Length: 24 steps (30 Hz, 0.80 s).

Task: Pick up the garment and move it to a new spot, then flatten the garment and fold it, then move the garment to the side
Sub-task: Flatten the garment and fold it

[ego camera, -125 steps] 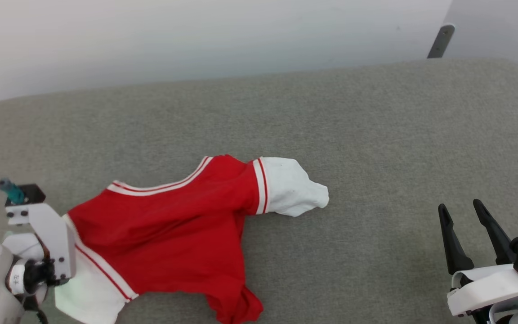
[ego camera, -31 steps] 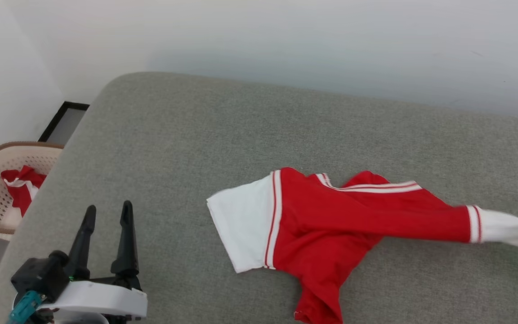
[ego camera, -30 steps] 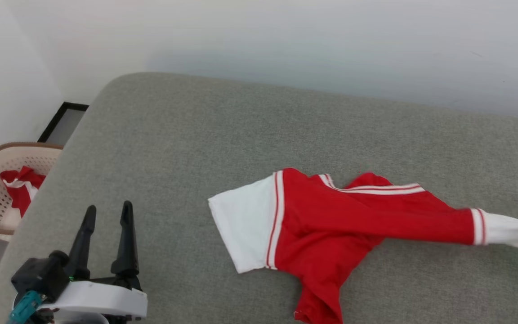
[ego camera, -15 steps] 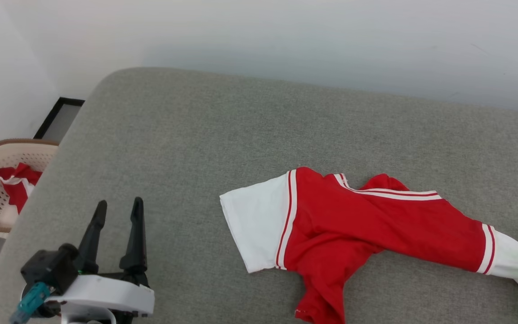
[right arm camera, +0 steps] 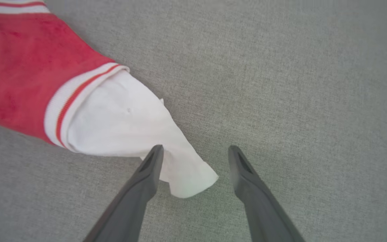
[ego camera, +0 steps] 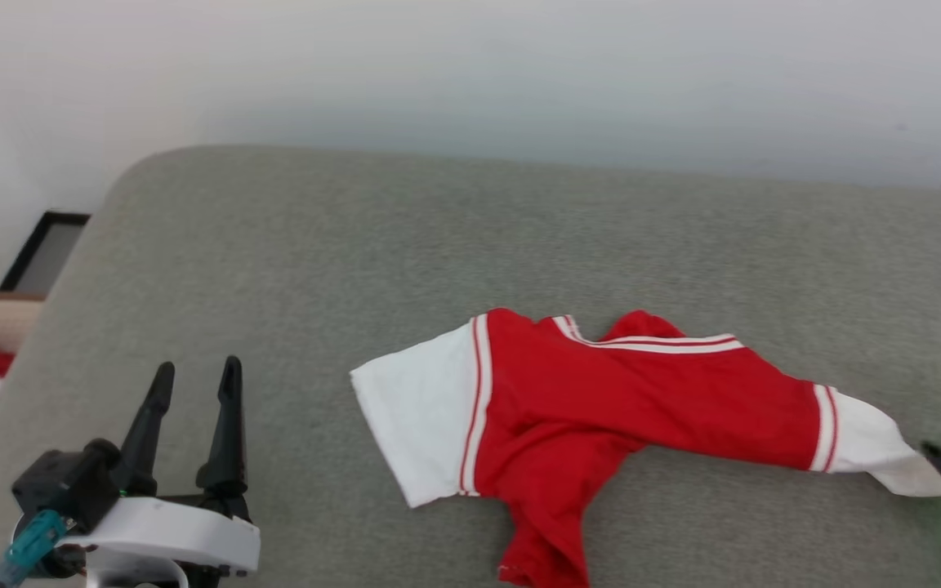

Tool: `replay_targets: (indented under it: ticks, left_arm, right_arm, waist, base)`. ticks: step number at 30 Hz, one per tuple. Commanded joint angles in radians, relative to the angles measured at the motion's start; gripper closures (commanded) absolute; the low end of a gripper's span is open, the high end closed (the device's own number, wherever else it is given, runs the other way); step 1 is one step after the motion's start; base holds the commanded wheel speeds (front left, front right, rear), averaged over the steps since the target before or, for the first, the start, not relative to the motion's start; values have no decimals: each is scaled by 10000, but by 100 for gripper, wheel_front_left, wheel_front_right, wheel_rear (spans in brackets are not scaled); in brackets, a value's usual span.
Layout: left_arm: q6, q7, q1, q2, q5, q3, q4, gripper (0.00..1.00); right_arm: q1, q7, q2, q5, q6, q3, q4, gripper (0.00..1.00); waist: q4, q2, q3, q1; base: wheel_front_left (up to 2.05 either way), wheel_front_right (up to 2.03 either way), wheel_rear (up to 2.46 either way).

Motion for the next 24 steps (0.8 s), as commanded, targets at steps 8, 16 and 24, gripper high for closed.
replay_targets:
  ticks: [8, 16, 24]
  left_arm:
    - [35, 341, 232, 312, -222, 151, -410, 0]
    - [-118, 934, 141, 771, -379, 183, -676, 0]
    - [-728, 2418, -586, 1523, -959, -1, -353, 0]
  right_arm:
    - [306, -838, 422, -437, -10, -776, -1615, 0]
    - [1333, -2538, 1741, -1552, -10, -1628, -2938, 0]
    - [2505, -3578, 3026, -2375, -10, -2394, -3829, 0]
  waist:
    - [-1227, -1, -325, 0]
    - [-2005, -1, -459, 0]
    - [-2472, -1, -455, 0]
  base:
    - [0, 0, 0]
    - [0, 0, 0]
    - [0, 0, 0]
